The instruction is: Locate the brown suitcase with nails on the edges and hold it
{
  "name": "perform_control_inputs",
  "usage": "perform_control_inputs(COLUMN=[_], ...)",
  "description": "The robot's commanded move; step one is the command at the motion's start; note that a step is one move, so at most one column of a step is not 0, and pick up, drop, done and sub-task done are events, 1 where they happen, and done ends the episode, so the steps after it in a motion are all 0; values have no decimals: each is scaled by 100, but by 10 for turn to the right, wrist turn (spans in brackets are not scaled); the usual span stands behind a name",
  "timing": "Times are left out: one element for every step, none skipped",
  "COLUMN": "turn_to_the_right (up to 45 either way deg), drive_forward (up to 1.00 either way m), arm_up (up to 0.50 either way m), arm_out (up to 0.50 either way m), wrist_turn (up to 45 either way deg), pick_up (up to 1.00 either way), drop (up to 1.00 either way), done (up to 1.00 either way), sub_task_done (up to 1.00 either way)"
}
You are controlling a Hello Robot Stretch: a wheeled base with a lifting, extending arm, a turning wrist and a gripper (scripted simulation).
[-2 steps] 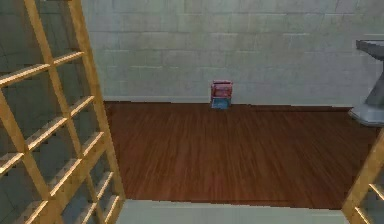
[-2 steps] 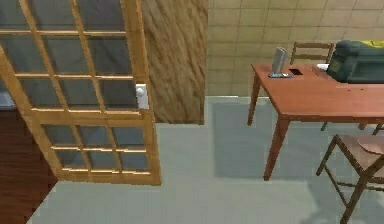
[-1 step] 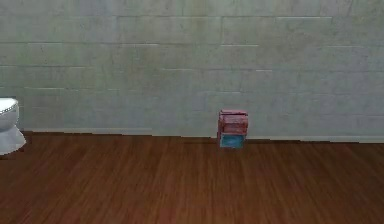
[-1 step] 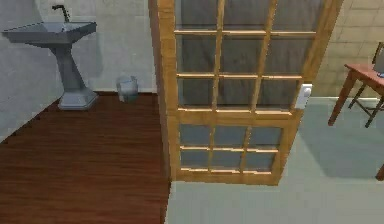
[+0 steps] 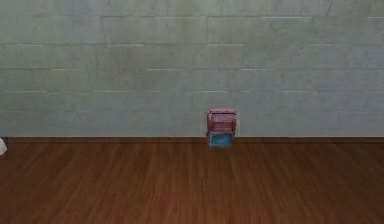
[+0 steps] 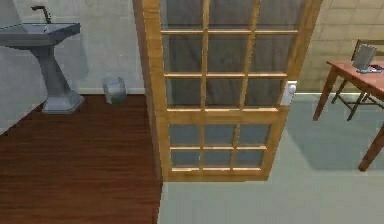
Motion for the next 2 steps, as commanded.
perform_control_inputs(turn_to_the_right=[0,-330], drive_forward=[50,0], arm_up=[0,0], arm_out=[0,0], wrist_turn=[0,0], pick_up=[0,0], drop=[0,0], done=[0,0], sub_task_done=[0,0])
